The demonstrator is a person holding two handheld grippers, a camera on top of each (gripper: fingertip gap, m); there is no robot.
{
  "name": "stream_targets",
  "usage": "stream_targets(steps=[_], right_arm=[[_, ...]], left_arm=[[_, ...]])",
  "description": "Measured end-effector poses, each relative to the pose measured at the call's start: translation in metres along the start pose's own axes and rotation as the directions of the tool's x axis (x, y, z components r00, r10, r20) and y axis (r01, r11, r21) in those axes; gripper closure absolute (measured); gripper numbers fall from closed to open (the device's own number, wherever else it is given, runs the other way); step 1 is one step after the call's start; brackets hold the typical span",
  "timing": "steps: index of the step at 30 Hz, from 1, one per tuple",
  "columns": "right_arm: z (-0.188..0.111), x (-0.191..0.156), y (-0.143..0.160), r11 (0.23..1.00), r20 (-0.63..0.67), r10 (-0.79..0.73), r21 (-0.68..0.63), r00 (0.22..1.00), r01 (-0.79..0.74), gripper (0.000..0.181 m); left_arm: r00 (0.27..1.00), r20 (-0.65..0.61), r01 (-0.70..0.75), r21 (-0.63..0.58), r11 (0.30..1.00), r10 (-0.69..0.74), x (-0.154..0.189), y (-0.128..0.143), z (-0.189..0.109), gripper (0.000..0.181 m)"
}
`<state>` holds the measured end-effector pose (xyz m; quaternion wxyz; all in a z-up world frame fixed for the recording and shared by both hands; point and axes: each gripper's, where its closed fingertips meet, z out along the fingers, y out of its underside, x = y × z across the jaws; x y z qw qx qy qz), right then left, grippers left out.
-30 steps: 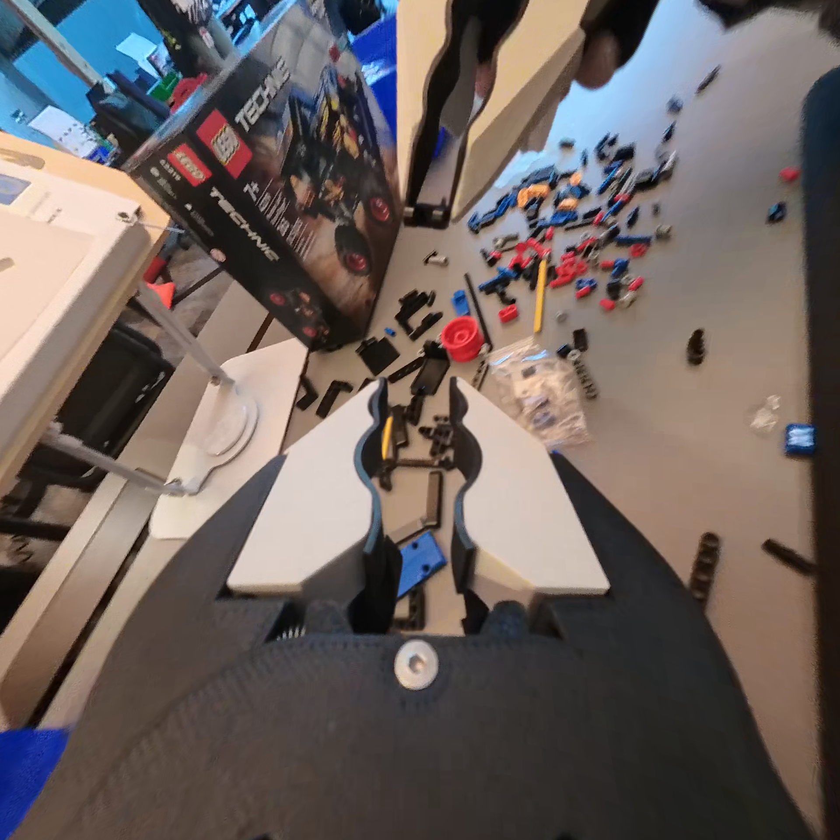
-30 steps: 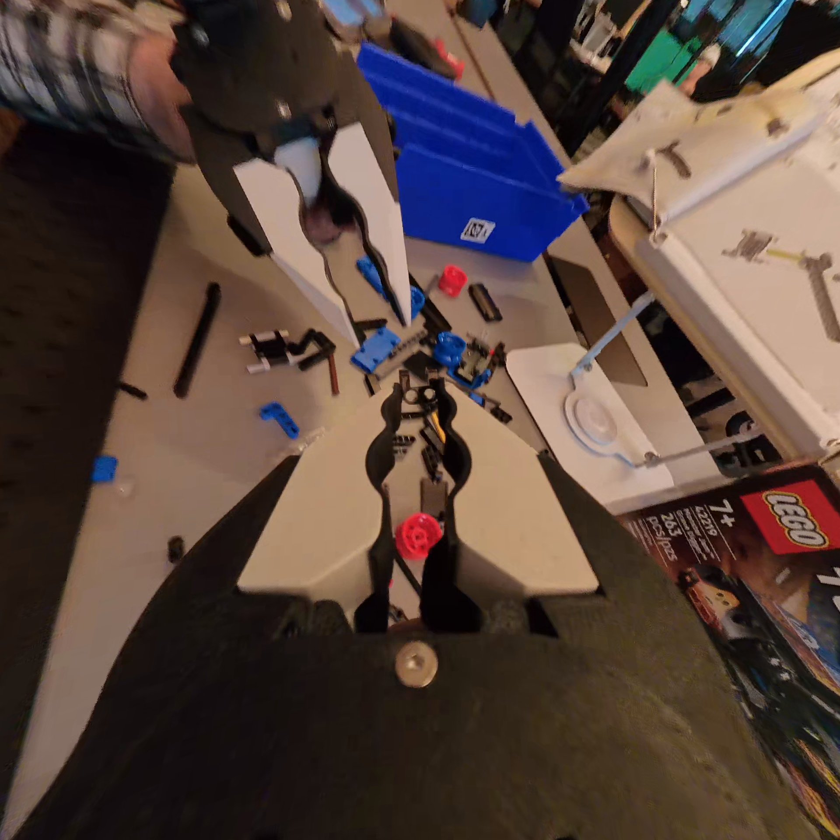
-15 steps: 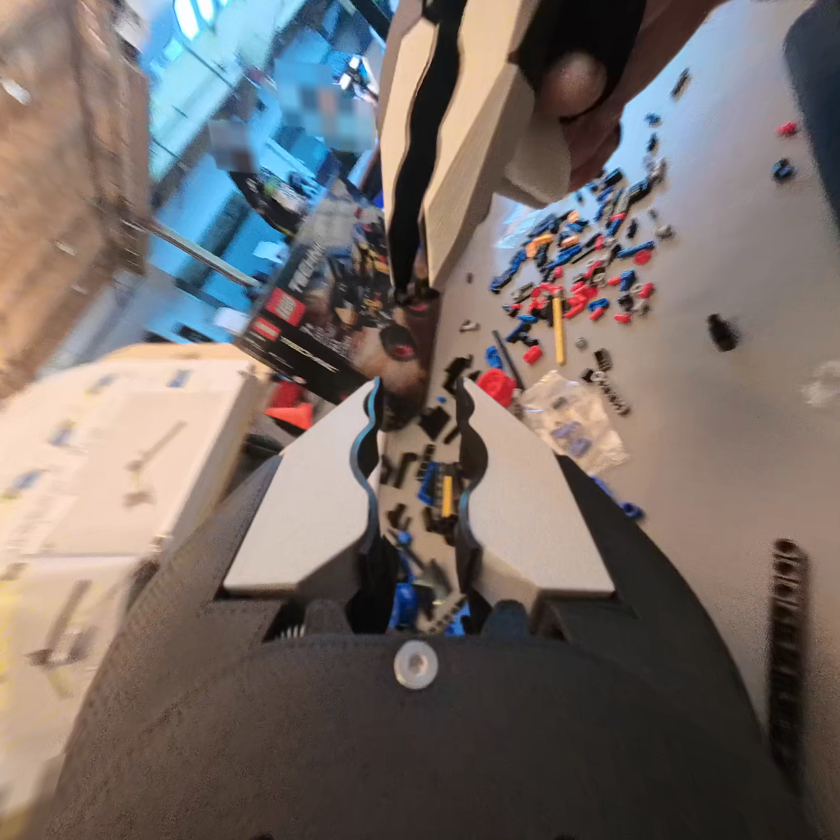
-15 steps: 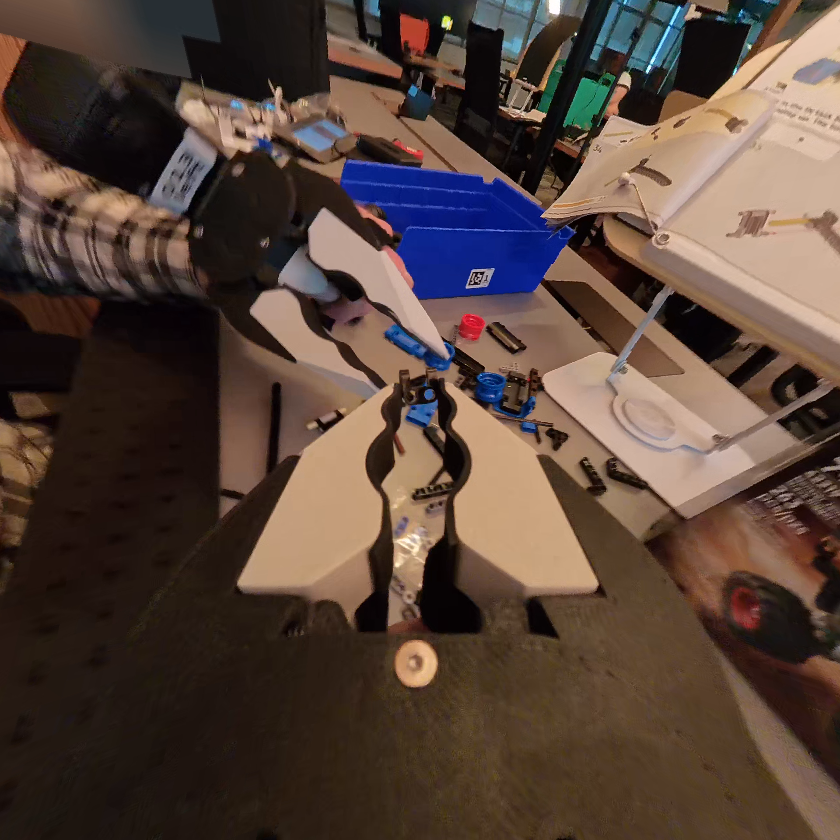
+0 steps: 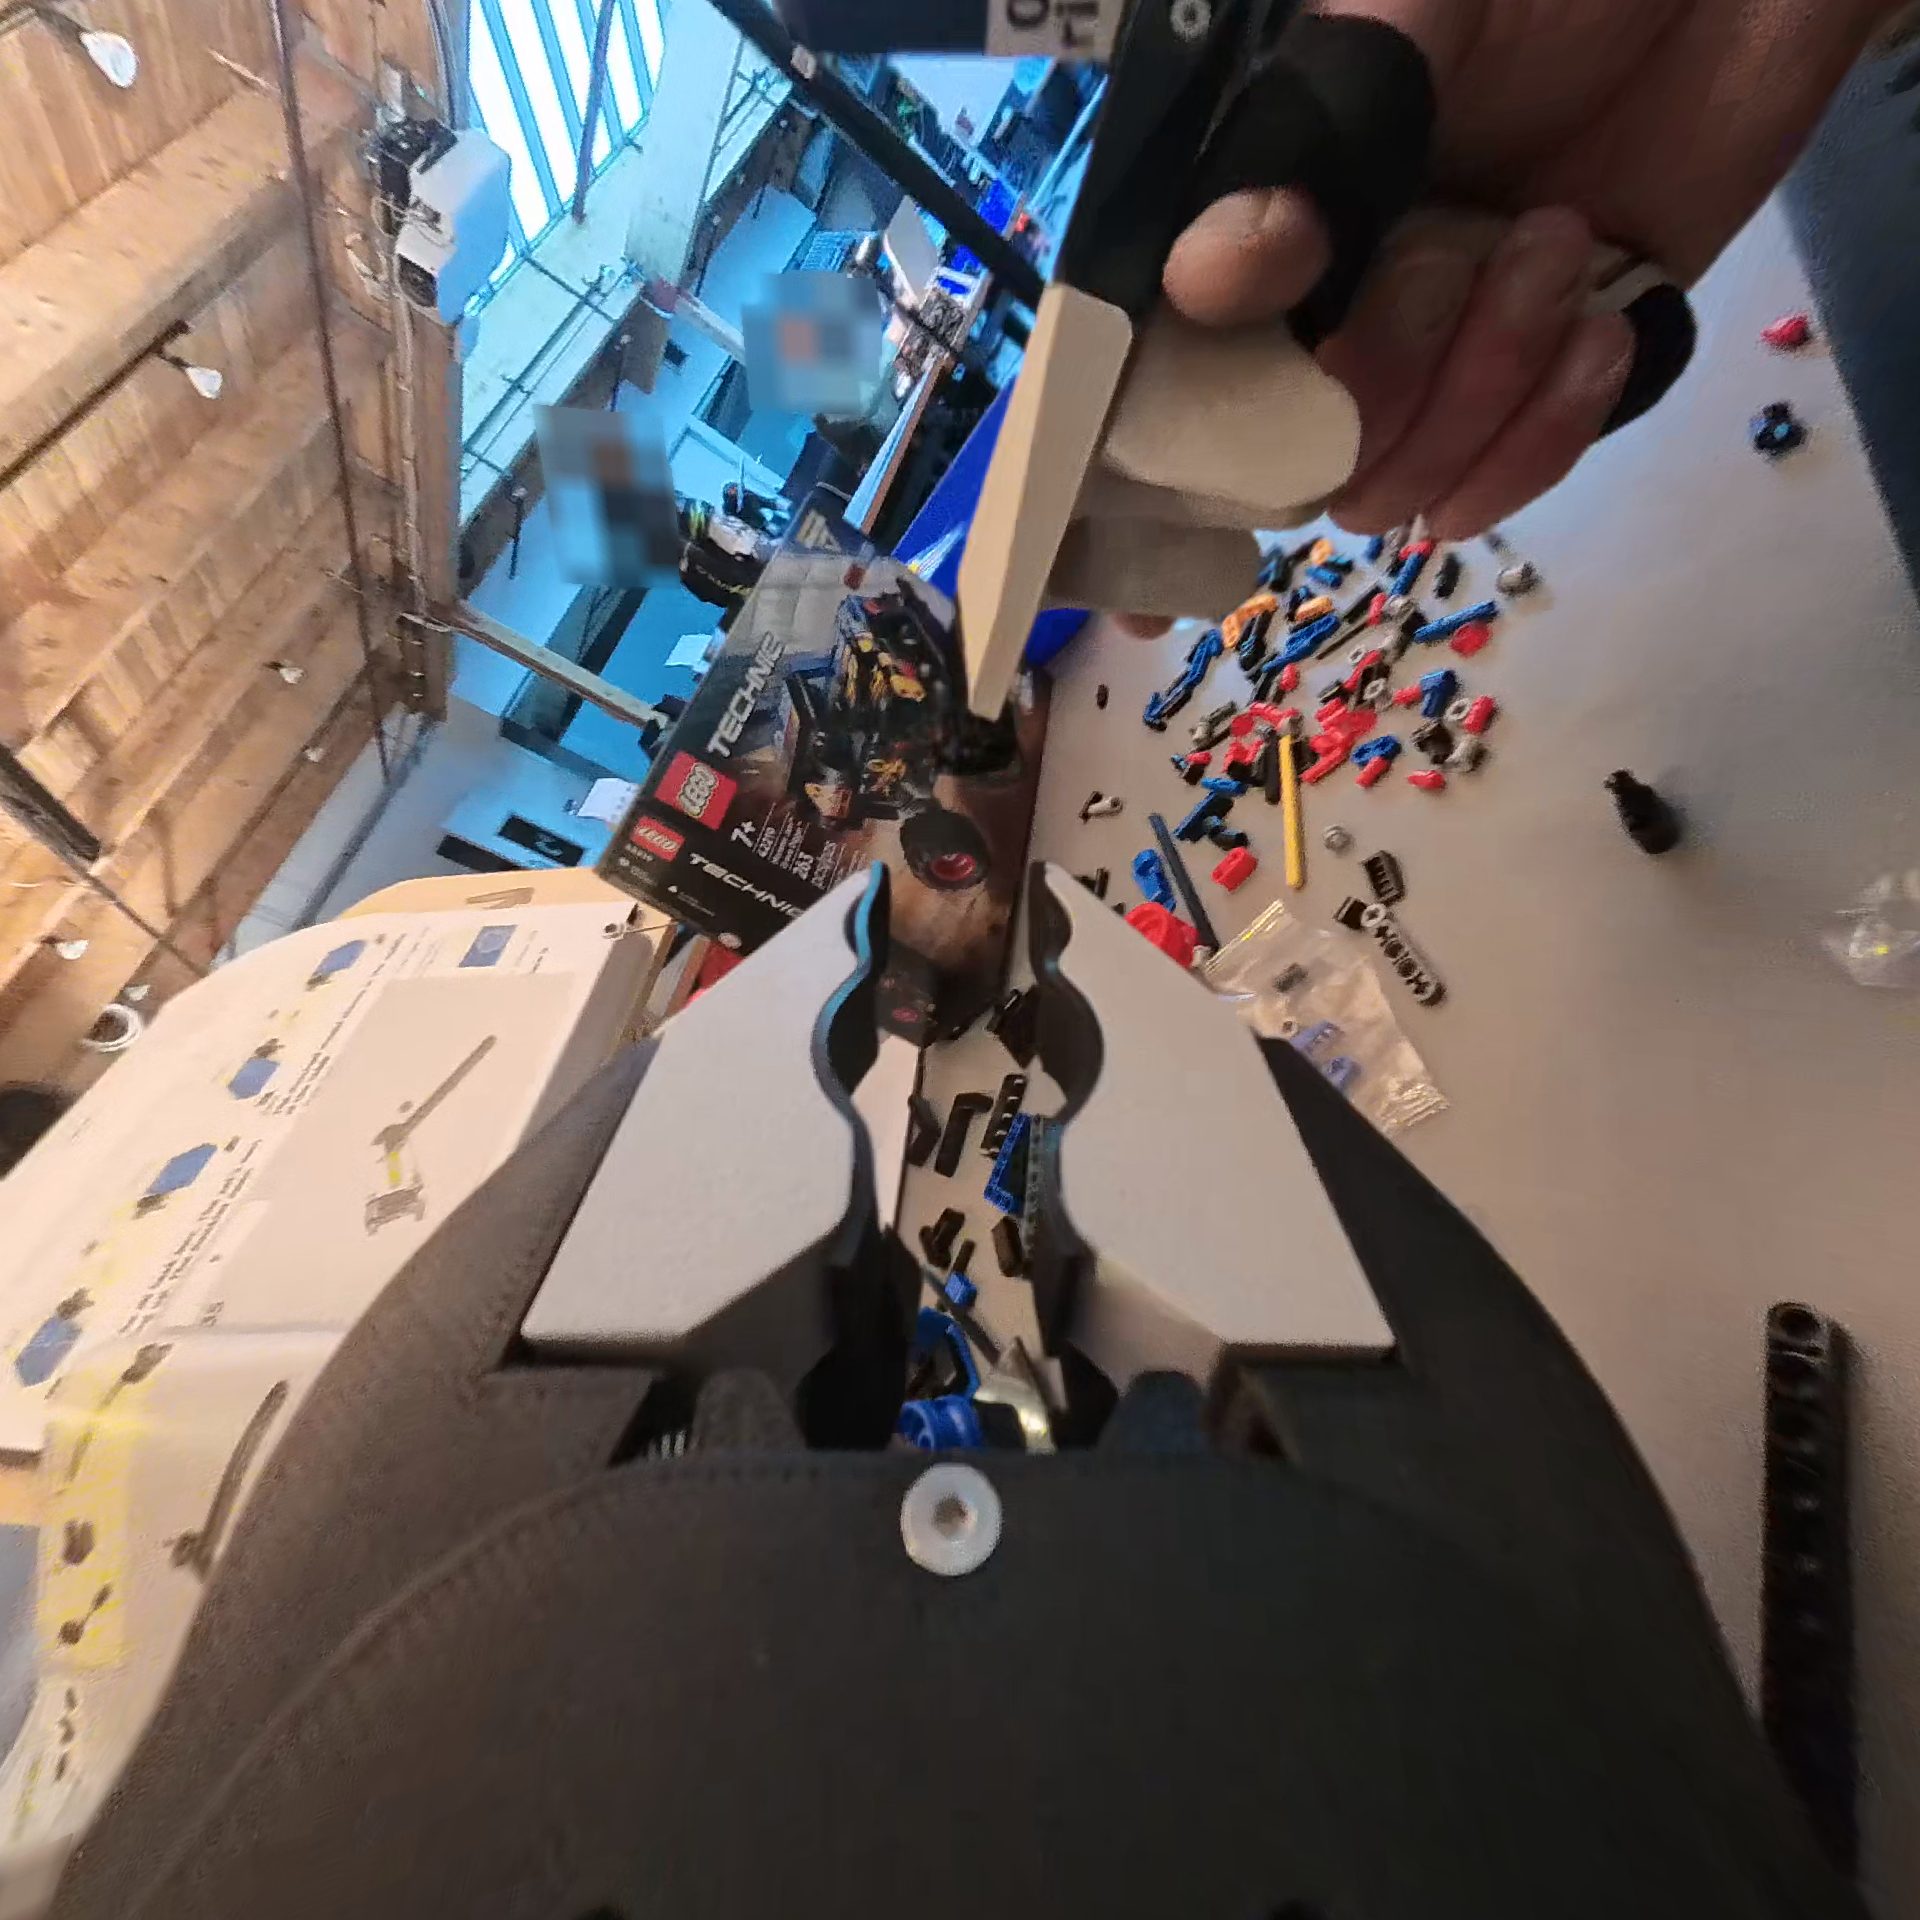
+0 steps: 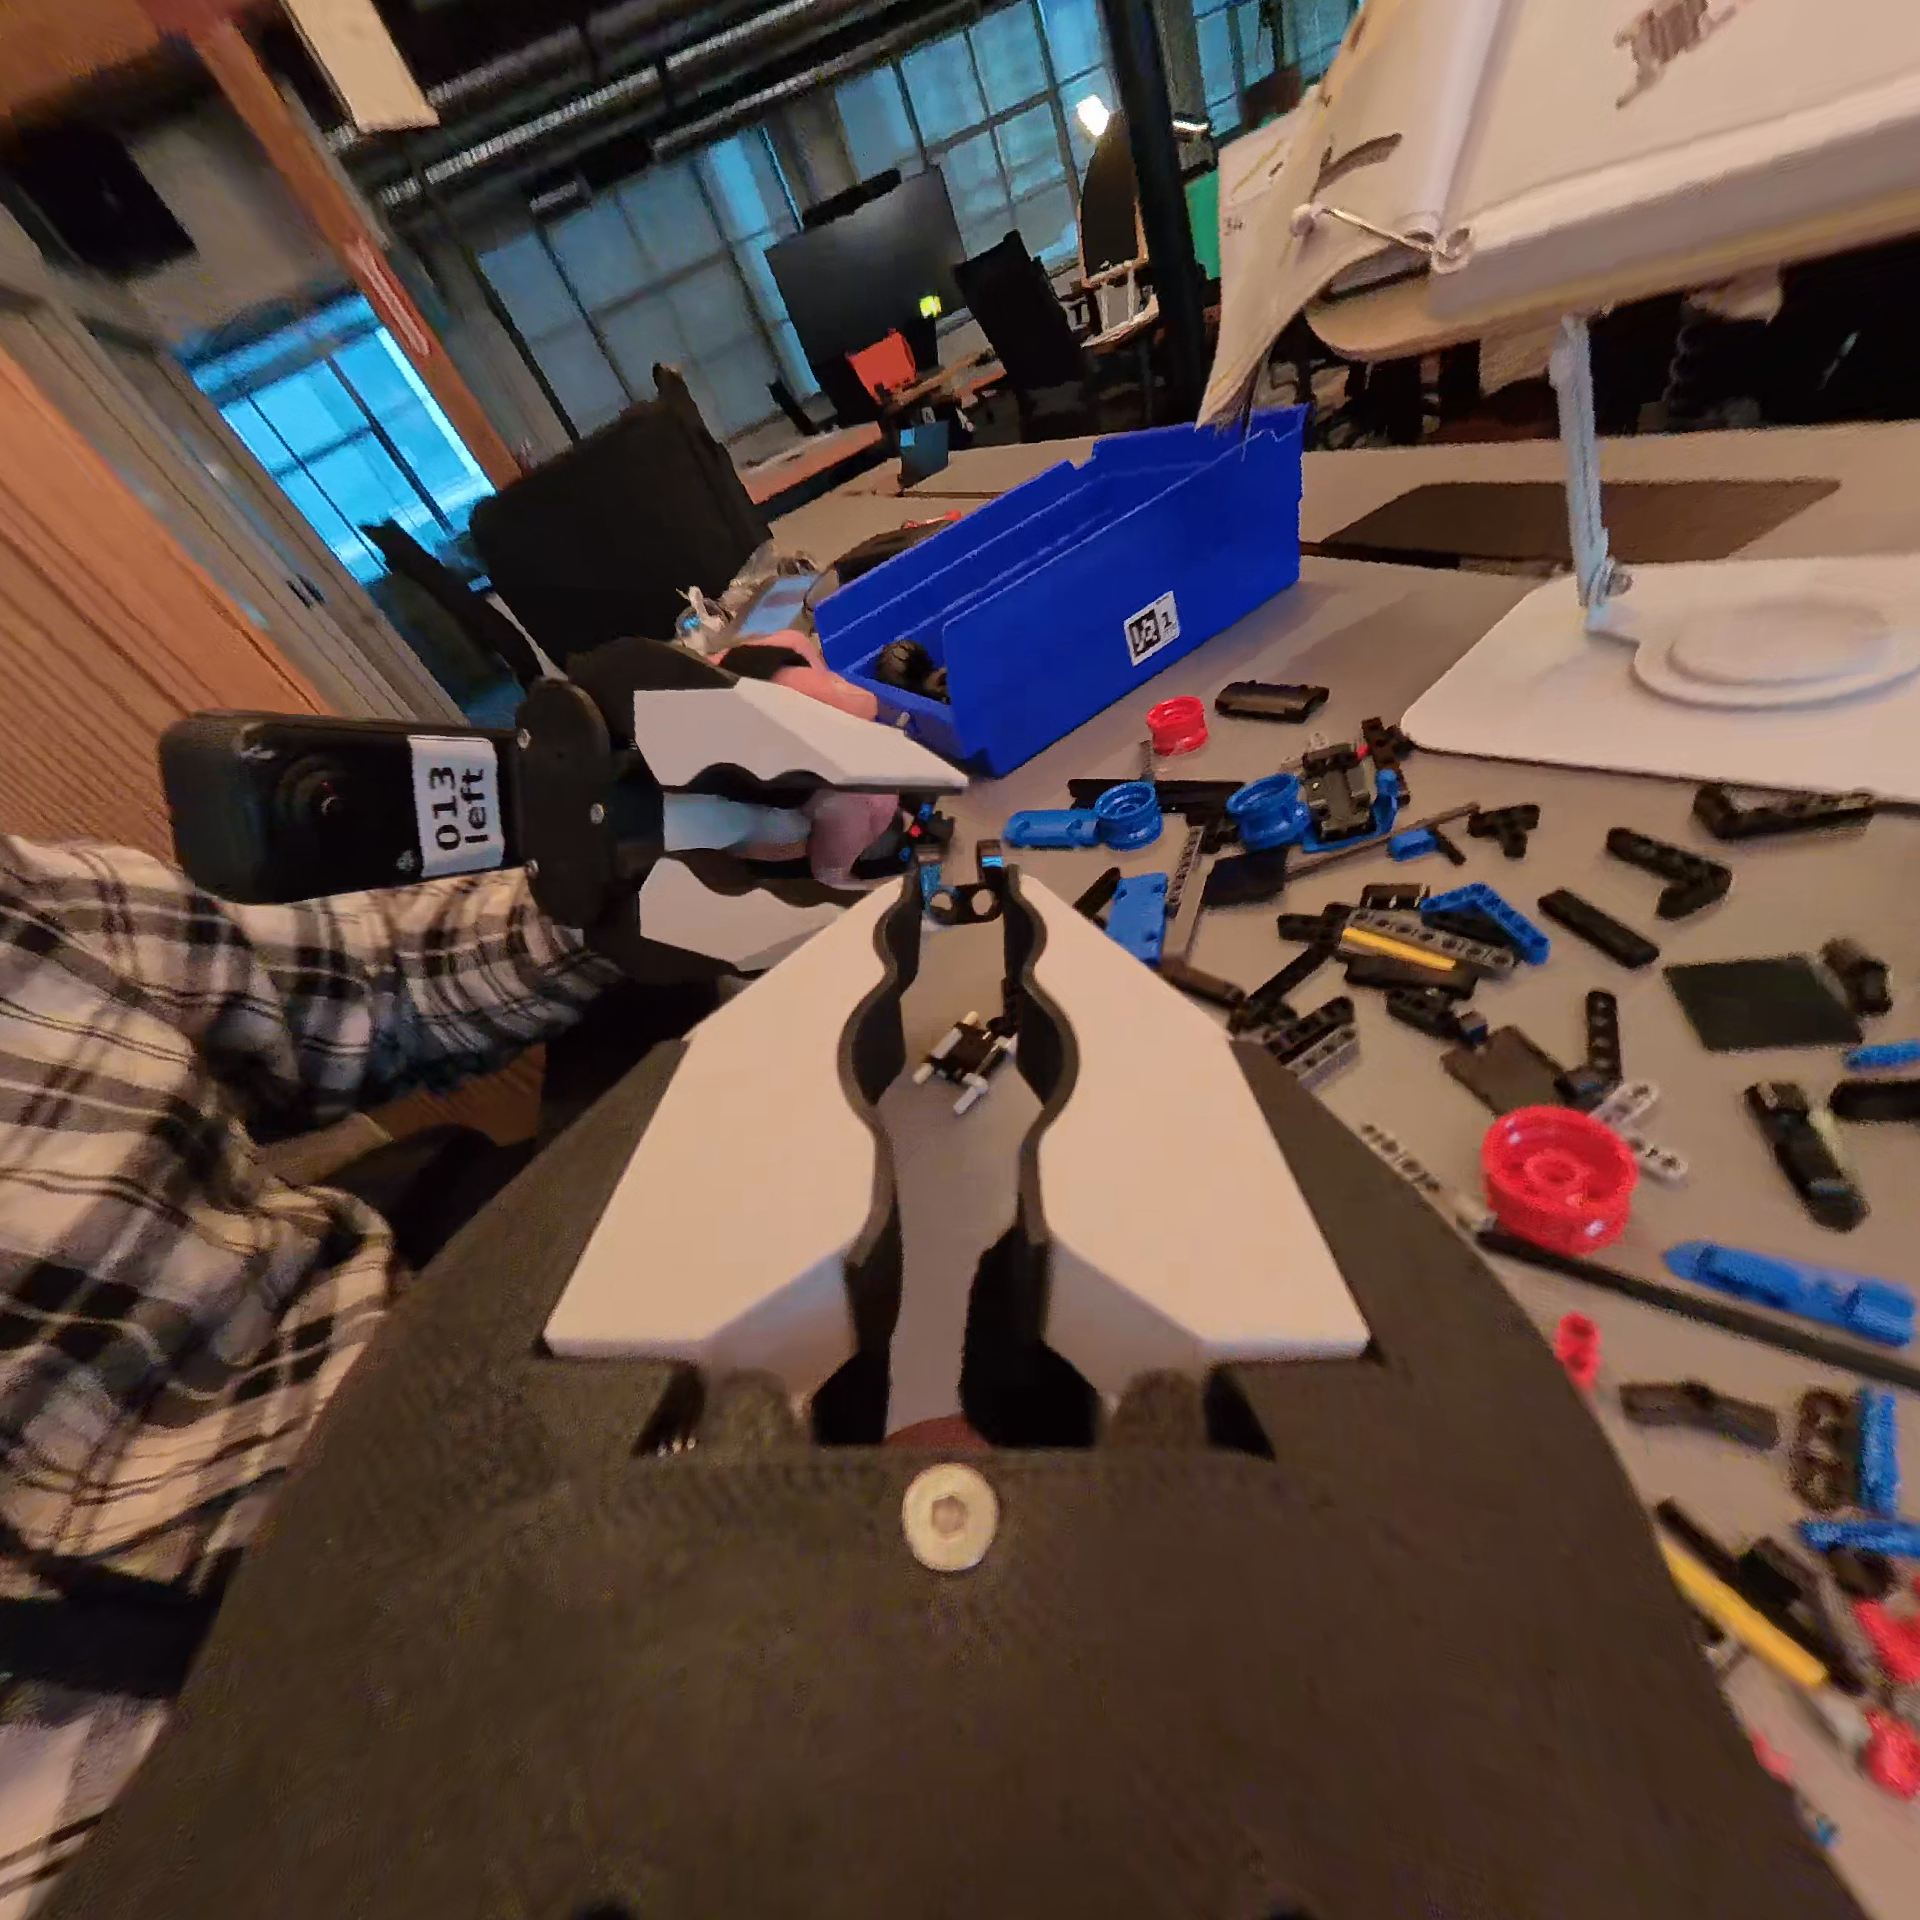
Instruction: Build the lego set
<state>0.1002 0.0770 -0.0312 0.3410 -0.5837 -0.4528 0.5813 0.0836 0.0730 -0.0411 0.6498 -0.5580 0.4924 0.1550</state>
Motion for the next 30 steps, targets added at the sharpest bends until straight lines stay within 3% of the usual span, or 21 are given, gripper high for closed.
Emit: stream_targets(steps=[7,15,22,24,27,30], right_arm=[[0.0,-0.005,0.011,0.985,0.089,0.167,0.034,0.982,-0.17,0.167],[0.007,-0.009,0.012,0.974,0.12,0.212,0.05,0.97,-0.219,0.166],[0.008,-0.01,0.007,1.0,0.01,-0.006,0.027,1.0,0.006,0.149],[0.008,-0.01,0.008,0.992,-0.039,-0.127,-0.002,0.991,0.127,0.148],[0.004,-0.014,0.002,0.927,-0.112,-0.374,-0.028,0.921,0.373,0.153],[0.004,-0.019,0.005,0.793,-0.154,-0.609,-0.124,0.778,0.596,0.157]], left_arm=[[0.999,-0.032,-0.027,0.026,0.999,0.028,0.016,-0.016,0.01,0.163],[0.999,-0.028,0.025,0.042,0.999,-0.024,0.013,-0.016,0.009,0.168],[0.983,-0.084,0.168,0.077,0.983,-0.161,0.009,-0.019,0.006,0.169],[0.978,-0.113,0.183,0.062,0.981,-0.176,0.012,-0.018,0.007,0.168],[0.937,-0.176,0.318,0.073,0.945,-0.302,0.013,-0.021,0.006,0.168],[0.856,-0.252,0.485,0.083,0.871,-0.452,0.007,-0.022,0.004,0.168]])
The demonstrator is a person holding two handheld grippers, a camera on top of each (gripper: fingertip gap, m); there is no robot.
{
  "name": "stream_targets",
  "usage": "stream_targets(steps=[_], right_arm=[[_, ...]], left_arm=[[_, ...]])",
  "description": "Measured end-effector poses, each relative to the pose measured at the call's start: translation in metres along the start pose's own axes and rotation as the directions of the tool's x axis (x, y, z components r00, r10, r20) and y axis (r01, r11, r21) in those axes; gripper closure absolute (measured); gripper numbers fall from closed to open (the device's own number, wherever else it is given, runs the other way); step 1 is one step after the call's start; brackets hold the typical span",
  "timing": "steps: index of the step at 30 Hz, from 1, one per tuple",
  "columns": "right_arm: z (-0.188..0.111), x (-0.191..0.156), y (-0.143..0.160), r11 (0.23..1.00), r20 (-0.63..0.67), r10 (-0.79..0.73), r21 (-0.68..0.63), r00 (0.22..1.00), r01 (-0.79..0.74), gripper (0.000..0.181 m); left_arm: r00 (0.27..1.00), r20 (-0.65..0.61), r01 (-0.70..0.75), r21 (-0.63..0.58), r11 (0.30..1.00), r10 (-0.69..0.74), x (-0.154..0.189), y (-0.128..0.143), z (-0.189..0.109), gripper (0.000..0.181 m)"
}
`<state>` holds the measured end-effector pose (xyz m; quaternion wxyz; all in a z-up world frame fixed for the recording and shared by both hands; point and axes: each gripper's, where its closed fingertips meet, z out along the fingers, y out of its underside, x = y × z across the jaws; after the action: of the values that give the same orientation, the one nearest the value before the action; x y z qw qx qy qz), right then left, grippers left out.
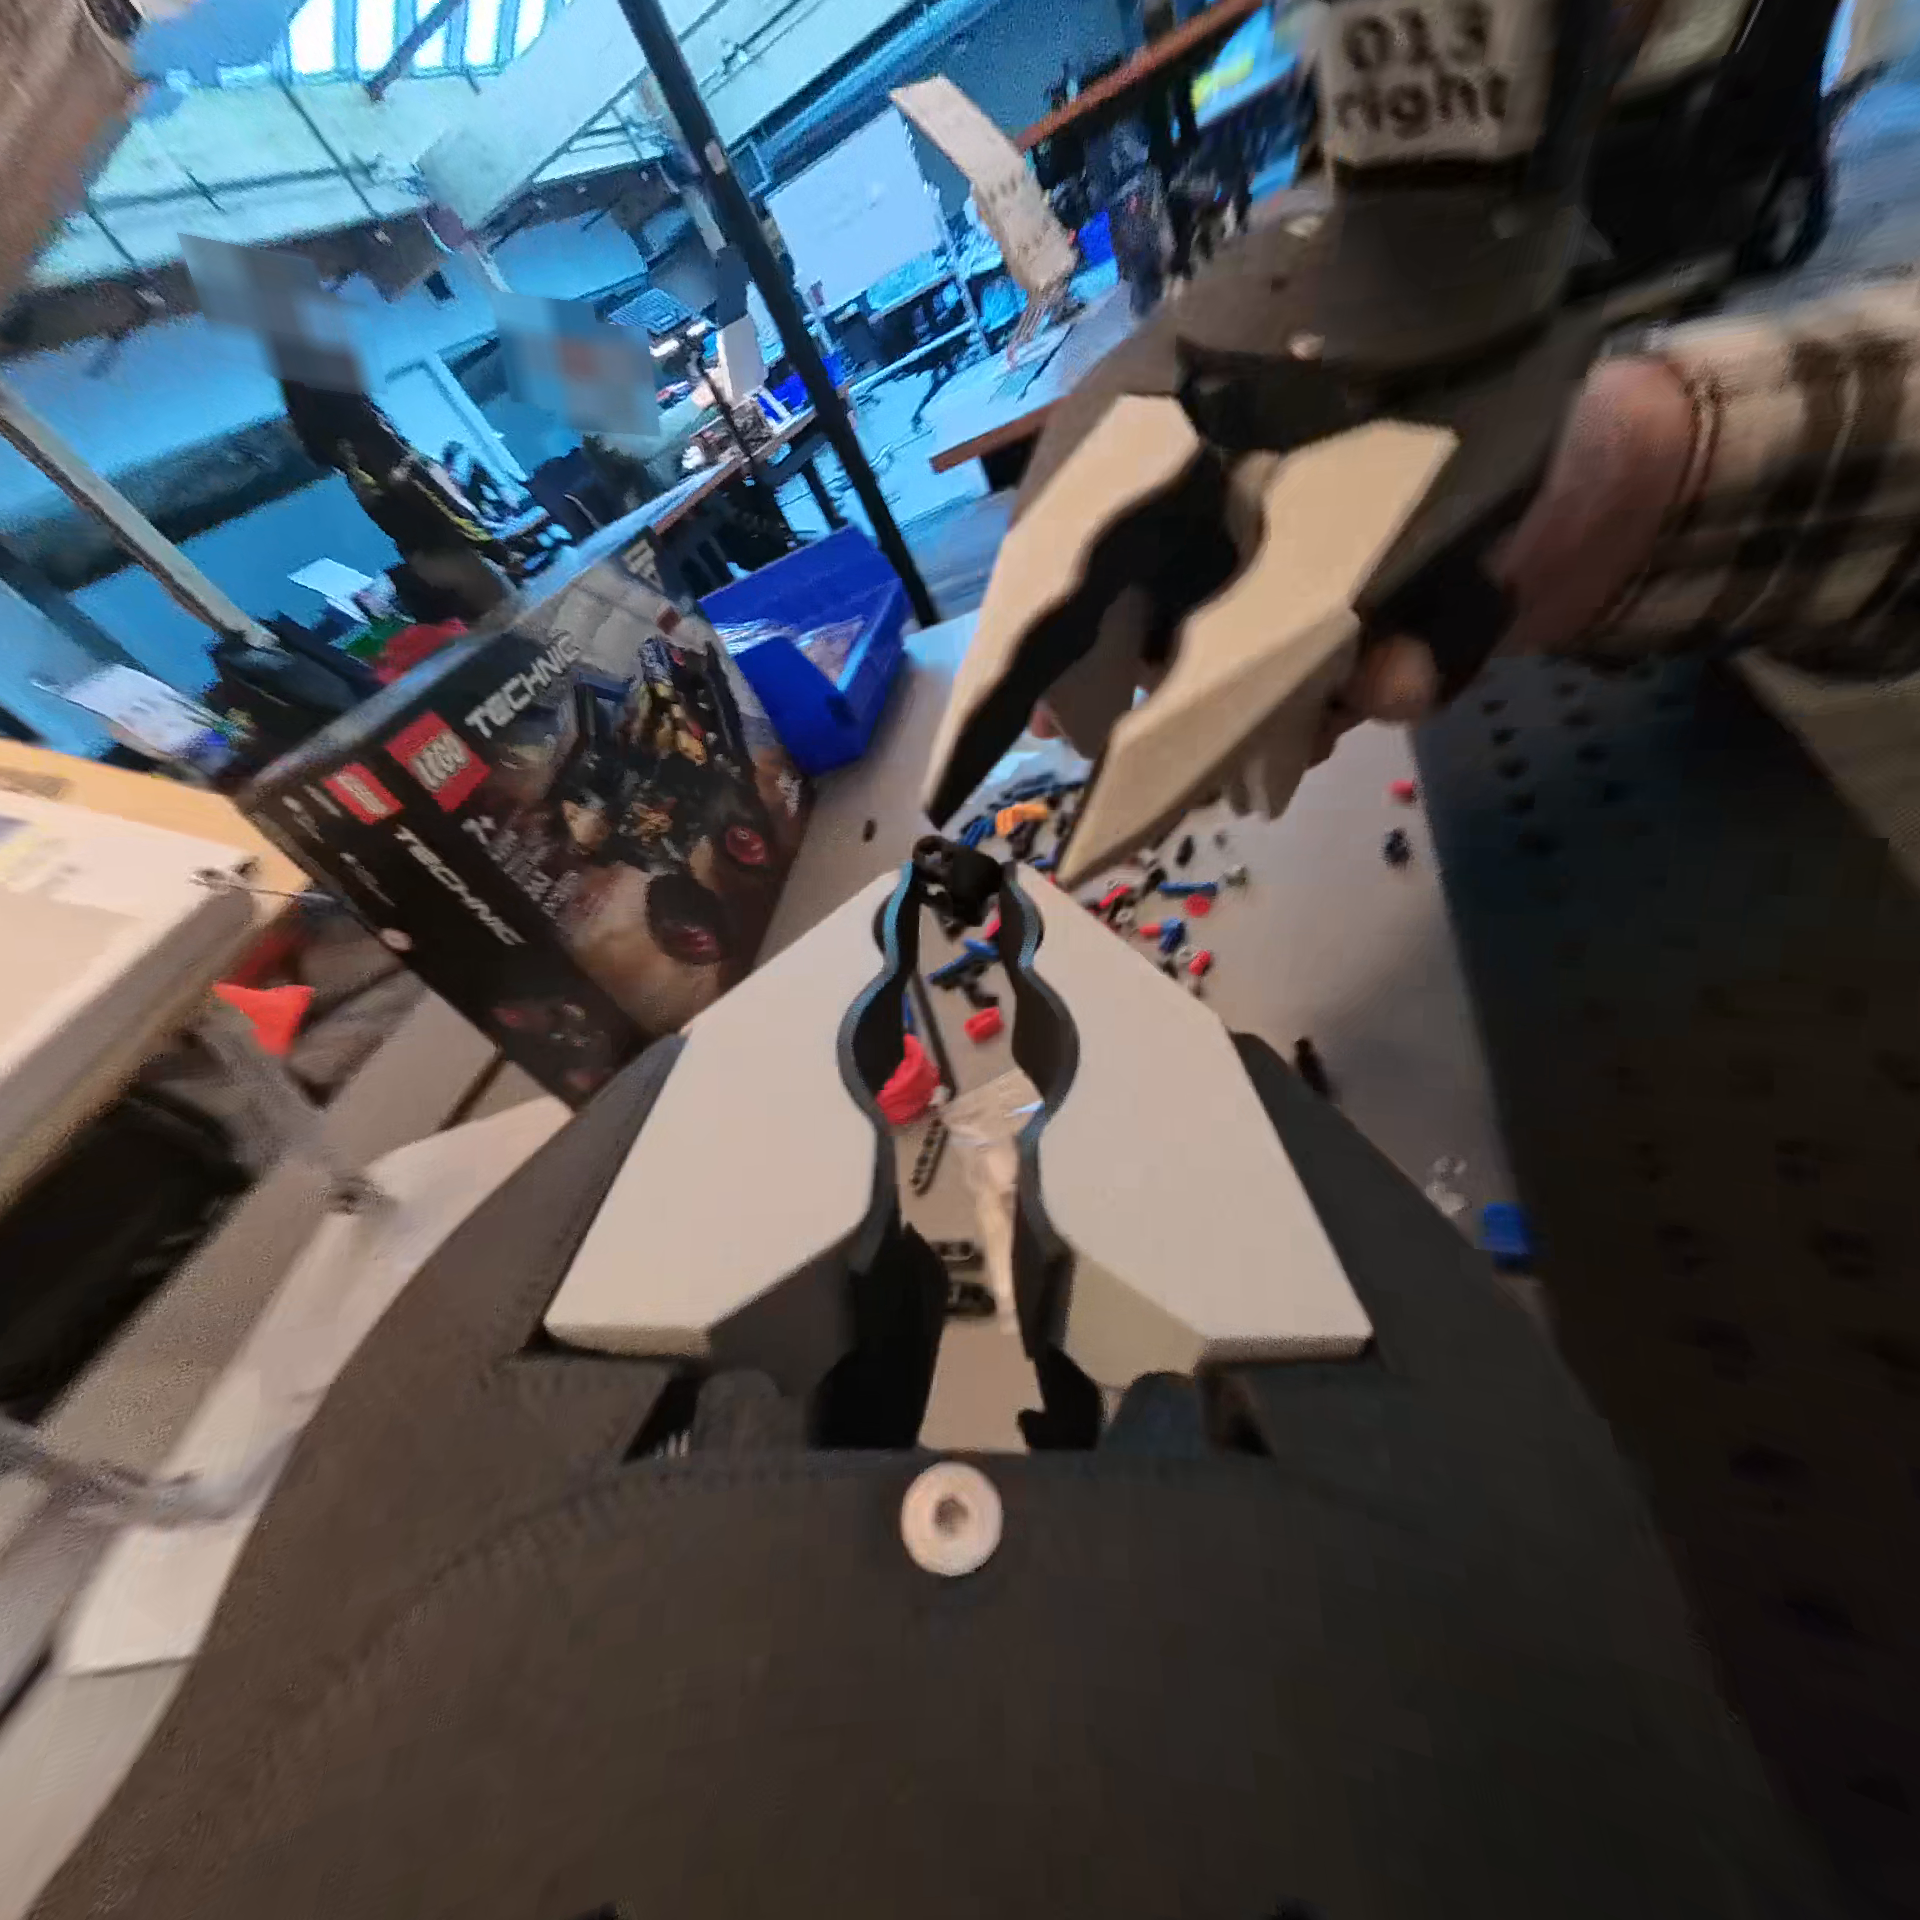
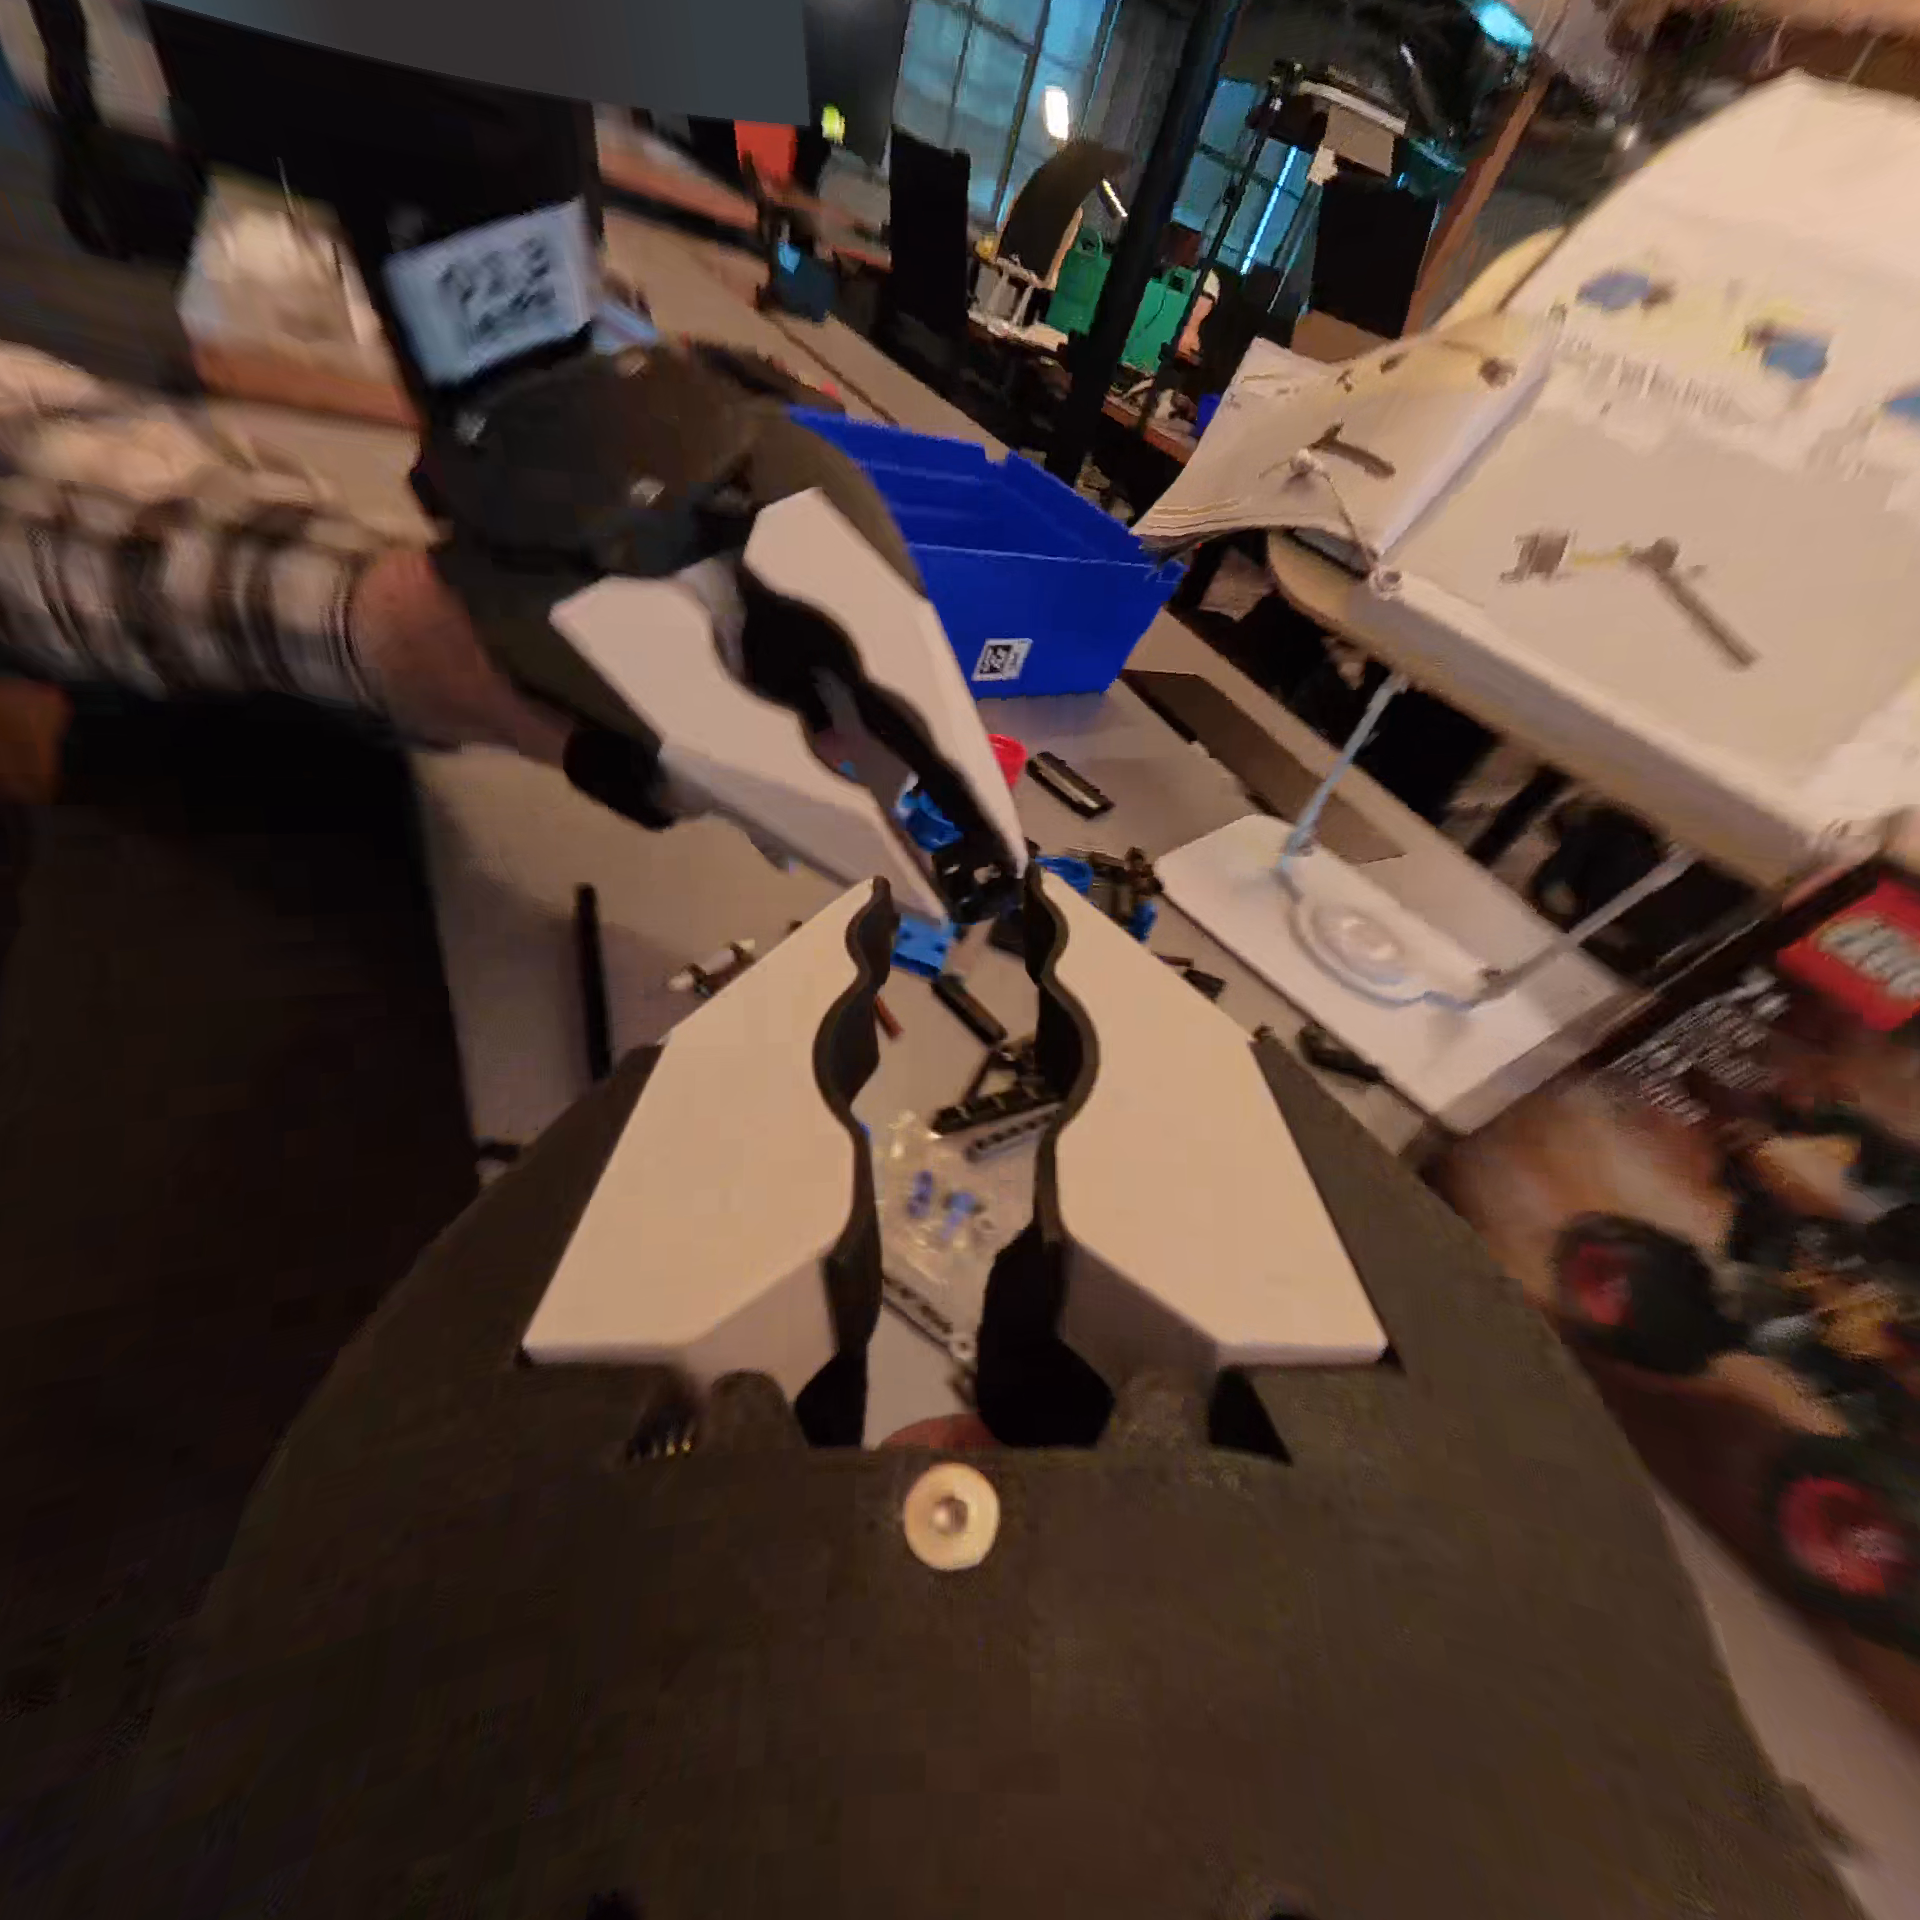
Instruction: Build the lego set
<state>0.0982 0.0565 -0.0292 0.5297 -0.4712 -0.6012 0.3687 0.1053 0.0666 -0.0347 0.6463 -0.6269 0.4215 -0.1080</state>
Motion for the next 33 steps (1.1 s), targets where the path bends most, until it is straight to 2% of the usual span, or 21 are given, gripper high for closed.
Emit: stream_targets(steps=[4,7,9,16,19,24,27,30,33], right_arm=[[0.004,-0.005,0.003,0.959,-0.049,-0.273,-0.095,0.961,0.267,0.156],[0.009,-0.007,0.006,0.879,-0.077,-0.466,-0.151,0.881,0.452,0.153],[0.011,-0.007,0.009,0.834,-0.075,-0.541,-0.175,0.837,0.523,0.153],[0.009,-0.015,0.006,0.774,-0.04,-0.626,-0.148,0.779,0.615,0.152],[0.011,-0.02,0.011,0.73,0.003,-0.673,-0.156,0.74,0.665,0.159],[0.008,-0.027,0.009,0.677,0.038,-0.726,-0.131,0.687,0.724,0.16],[0.005,-0.034,0.012,0.651,0.087,-0.744,-0.125,0.662,0.748,0.164],[-0.001,-0.039,0.019,0.656,0.147,-0.73,-0.122,0.667,0.745,0.165],[-0.009,-0.039,0.024,0.703,0.188,-0.674,-0.135,0.714,0.699,0.166]], left_arm=[[0.965,-0.15,0.224,0.041,0.974,-0.216,0.005,-0.004,-0.003,0.168],[0.91,-0.251,0.348,0.032,0.937,-0.329,0.011,-0.005,-0.004,0.168],[0.867,-0.316,0.408,0.01,0.913,-0.384,0.016,-0.005,-0.006,0.168],[0.711,-0.471,0.561,-0.071,0.825,-0.523,0.027,-0.003,-0.011,0.168],[0.654,-0.514,0.6,-0.094,0.794,-0.555,0.03,-0.004,-0.013,0.168],[0.565,-0.565,0.646,-0.152,0.748,-0.602,0.035,-0.001,-0.015,0.168],[0.533,-0.587,0.646,-0.184,0.741,-0.61,0.04,0.001,-0.014,0.168],[0.503,-0.606,0.636,-0.223,0.739,-0.616,0.049,0.004,-0.011,0.168],[0.486,-0.603,0.649,-0.236,0.723,-0.633,0.053,0.003,-0.003,0.166]])
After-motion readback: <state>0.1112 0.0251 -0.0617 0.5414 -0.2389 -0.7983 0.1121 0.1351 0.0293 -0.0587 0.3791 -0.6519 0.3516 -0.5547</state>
